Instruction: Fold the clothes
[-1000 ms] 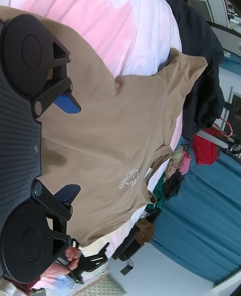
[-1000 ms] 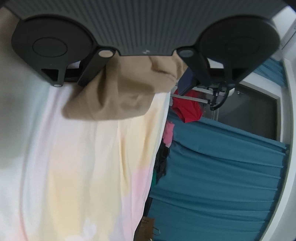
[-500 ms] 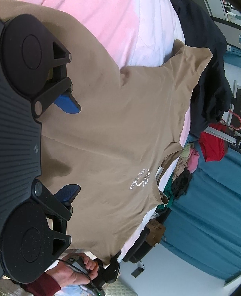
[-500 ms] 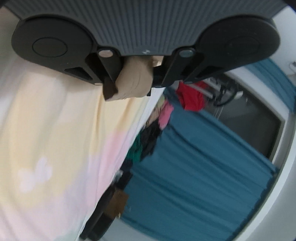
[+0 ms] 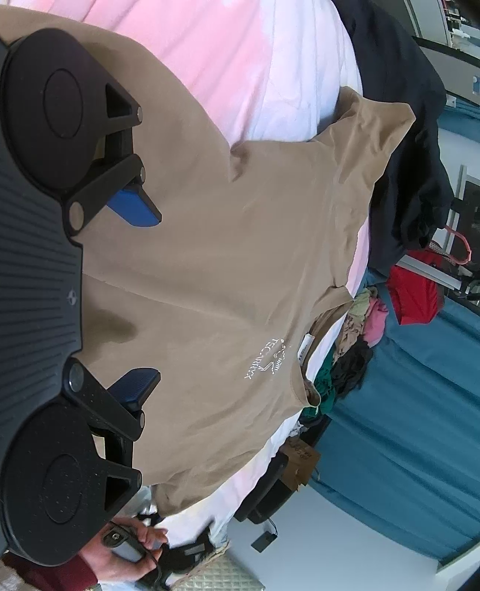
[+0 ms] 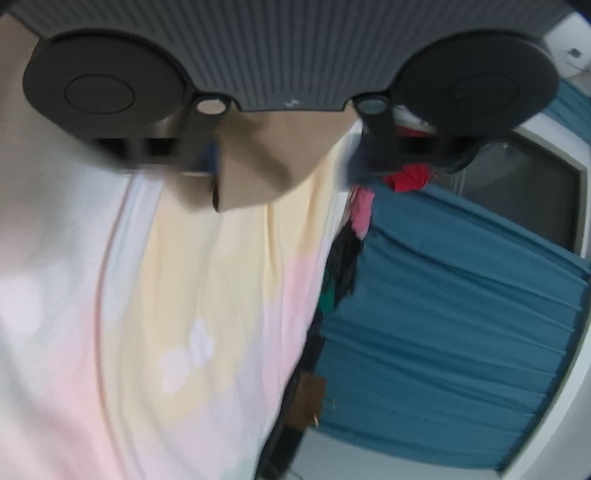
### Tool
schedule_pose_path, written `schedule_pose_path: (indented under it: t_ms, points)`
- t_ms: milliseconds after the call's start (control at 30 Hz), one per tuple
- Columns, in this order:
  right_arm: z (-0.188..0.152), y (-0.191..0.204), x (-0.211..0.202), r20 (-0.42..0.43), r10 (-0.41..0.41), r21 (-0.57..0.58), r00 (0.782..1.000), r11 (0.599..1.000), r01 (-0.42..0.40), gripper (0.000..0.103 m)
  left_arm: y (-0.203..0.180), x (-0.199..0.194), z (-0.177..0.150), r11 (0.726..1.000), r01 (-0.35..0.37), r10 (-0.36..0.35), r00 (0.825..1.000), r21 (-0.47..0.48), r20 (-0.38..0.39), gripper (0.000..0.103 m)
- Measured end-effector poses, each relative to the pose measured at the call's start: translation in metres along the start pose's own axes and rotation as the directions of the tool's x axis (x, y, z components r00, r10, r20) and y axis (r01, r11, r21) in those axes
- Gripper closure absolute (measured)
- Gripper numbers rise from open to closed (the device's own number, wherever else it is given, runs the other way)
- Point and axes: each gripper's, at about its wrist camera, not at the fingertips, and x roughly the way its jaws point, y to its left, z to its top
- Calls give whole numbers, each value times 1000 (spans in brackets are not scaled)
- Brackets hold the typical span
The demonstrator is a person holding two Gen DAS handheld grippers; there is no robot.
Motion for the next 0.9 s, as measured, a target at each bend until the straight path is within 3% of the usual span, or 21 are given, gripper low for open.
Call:
schedule_pose_path:
  t_ms: [100, 167, 267, 367, 433, 533, 733, 833, 900]
  points:
    - [7, 6, -38, 94, -36, -64, 995, 997, 42, 15, 1, -2, 1, 1000, 3, -3, 1000, -5, 1, 18]
    - [9, 7, -52, 97, -62, -69, 993, 995, 69, 15, 1, -5, 1, 1000, 5, -5, 1000, -1, 7, 18]
    - [-2, 9, -45, -46, -79, -22, 996, 997, 78, 15, -1, -10, 1, 1000, 2, -2, 1000, 10, 15, 18]
    - [-19, 2, -31, -203, -77, 47, 976, 995, 88, 15, -1, -17, 0, 1000, 2, -2, 1000, 11, 20, 18]
    - [-28, -3, -21, -233, -89, 57, 968, 993, 105, 15, -1, -21, -1, 1000, 2, -2, 1000, 13, 24, 18]
    - [-35, -3, -9, -213, -107, -1, 971, 994, 110, 14, -2, -22, -3, 1000, 0, 0, 1000, 23, 24, 18]
    - [-40, 8, 12, -124, -11, -132, 992, 991, -5, 15, -5, -14, 0, 998, -10, 8, 999, 54, 31, 18]
    - [-39, 12, 26, -69, -38, -216, 997, 976, 23, 16, -3, -6, 3, 999, -7, 6, 1000, 38, 22, 18]
    - [-38, 15, 36, -30, -75, -249, 997, 966, 65, 25, -2, -2, 5, 1000, -7, 6, 1000, 31, 19, 18]
